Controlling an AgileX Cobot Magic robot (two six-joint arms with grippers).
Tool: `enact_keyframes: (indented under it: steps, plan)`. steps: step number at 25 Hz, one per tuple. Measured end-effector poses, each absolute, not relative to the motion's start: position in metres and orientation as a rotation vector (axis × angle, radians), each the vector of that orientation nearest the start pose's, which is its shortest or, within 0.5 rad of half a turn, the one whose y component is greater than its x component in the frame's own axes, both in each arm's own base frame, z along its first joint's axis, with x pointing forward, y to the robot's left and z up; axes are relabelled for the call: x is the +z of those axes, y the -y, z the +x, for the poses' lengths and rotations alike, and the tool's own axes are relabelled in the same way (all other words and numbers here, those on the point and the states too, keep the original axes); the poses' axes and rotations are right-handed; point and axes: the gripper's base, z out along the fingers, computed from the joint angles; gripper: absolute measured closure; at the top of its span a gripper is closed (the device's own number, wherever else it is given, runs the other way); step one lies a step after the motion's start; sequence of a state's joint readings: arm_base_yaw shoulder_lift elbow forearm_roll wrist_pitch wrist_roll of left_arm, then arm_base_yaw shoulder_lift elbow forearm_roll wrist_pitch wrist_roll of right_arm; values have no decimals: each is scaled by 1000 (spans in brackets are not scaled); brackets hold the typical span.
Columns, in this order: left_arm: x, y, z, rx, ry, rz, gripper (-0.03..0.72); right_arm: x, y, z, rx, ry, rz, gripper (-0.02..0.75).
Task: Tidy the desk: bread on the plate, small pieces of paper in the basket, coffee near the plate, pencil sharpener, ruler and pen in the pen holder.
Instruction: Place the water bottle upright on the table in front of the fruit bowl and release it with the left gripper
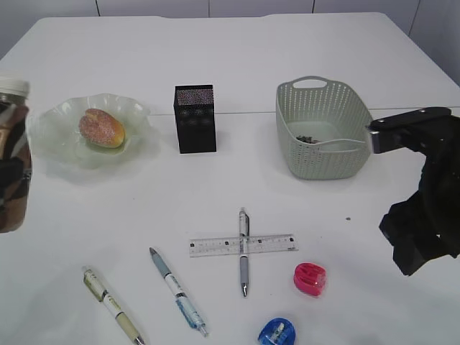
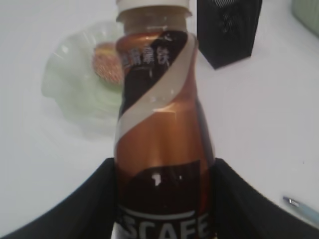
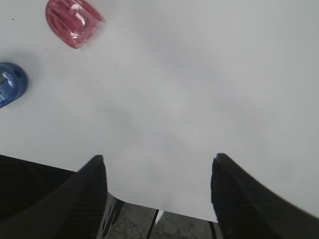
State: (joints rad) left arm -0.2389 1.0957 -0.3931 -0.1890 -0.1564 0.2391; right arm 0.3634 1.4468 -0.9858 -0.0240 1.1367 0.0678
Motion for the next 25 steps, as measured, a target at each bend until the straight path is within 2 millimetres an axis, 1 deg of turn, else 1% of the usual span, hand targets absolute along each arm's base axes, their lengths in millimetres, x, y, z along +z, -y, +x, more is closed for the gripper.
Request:
enact_keyframes:
  steps: [2,4,6,11,15,17,20,21,23,25]
  plan:
    - [225,41,191,-100,-1912,205,293,246,-87,234,-14,-3045,-465,258]
    - [223,39,186,-125,-1848,142,293,246,-87,234,-16,-3050,-466,258]
    - [223,39,186,-137,-1785,138,293,246,-87,233,-18,-3056,-466,258]
    - [223,47,198,-136,-1641,229,293,246,-87,233,-18,-3062,-466,258]
    - [210,53,214,-150,-1571,250,293,246,-87,232,-3,-3068,-454,258]
    - [200,56,220,-171,-1561,248,293,246,-88,232,13,-3072,-445,258]
    - [177,61,229,-193,-1638,272,293,246,-89,232,27,-3075,-436,258]
    - [173,62,231,-199,-1657,281,293,246,-89,232,30,-3076,-435,258]
    - [166,64,234,-204,-1680,292,293,246,-89,232,33,-3076,-434,258]
    - [166,64,237,-204,-1680,292,293,246,-89,232,33,-3076,-434,258]
